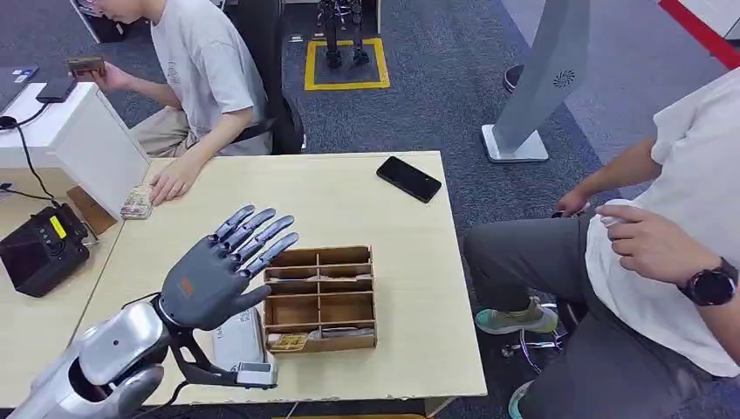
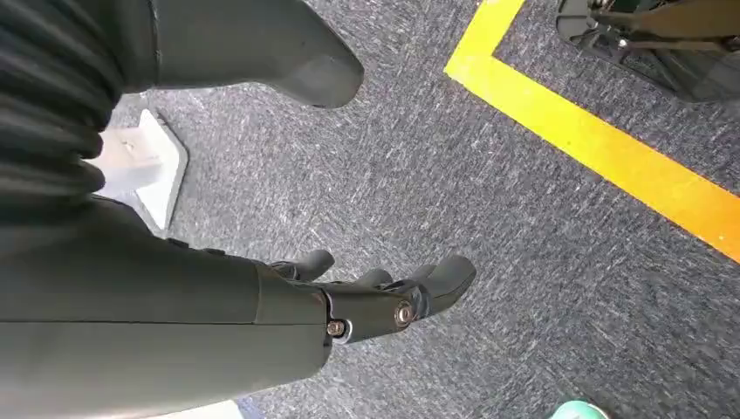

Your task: Pass the card to the sensor for recognition and then transmit it.

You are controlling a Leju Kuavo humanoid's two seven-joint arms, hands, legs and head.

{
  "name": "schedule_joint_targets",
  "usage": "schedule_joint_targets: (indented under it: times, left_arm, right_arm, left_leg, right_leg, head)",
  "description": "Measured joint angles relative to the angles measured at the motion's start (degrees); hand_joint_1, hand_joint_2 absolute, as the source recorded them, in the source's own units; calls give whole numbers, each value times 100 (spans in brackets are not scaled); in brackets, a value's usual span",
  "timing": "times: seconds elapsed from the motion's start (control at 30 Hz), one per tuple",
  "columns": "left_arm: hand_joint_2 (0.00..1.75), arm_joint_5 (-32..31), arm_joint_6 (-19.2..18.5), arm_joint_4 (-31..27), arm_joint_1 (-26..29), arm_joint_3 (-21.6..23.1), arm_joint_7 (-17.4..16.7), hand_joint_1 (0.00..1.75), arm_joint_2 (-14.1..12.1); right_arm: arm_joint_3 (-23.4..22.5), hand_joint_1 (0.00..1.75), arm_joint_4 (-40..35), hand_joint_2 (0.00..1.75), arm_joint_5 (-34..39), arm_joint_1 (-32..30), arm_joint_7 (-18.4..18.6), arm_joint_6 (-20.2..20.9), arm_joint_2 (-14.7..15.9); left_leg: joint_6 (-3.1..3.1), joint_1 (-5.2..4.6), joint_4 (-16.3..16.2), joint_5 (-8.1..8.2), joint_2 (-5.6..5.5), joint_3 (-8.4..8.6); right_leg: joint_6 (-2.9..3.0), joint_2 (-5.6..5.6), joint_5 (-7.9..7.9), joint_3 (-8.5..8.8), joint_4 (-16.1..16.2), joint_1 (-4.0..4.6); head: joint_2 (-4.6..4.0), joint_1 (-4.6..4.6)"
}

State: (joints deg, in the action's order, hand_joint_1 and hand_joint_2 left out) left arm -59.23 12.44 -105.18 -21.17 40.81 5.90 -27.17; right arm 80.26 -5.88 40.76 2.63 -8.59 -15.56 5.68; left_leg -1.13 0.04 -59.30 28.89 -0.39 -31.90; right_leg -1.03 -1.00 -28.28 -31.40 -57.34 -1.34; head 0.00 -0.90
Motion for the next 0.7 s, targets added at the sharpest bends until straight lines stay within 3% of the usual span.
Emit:
schedule_joint_targets:
  times: [0.17, 0.27, 0.7]
  left_arm:
    - [175, -175, 46, 112, 102, 55, -230, 0, 74]
    - [175, -584, 195, 374, 245, 103, -433, 0, 168]
    - [175, -476, 35, 1078, 407, 120, -586, 0, 590]
  right_arm:
    - [-4, 0, 48, 175, 11, 8, -42, 0, -31]
    - [-4, 0, 96, 175, 11, 17, 15, 31, -50]
    - [-4, 0, 190, 175, 13, 67, 46, 33, -122]
  left_leg:
    - [0, 0, 0, 0, 1, 0]
    - [0, 0, 0, 0, 1, 0]
    - [0, 0, 0, 0, 0, -1]
  right_leg:
    - [0, 0, 0, 0, 0, 0]
    - [0, -1, 0, -1, 0, 0]
    - [0, 0, 0, 0, 0, 0]
  head:
    - [0, 2]
    - [0, 2]
    - [0, 0]
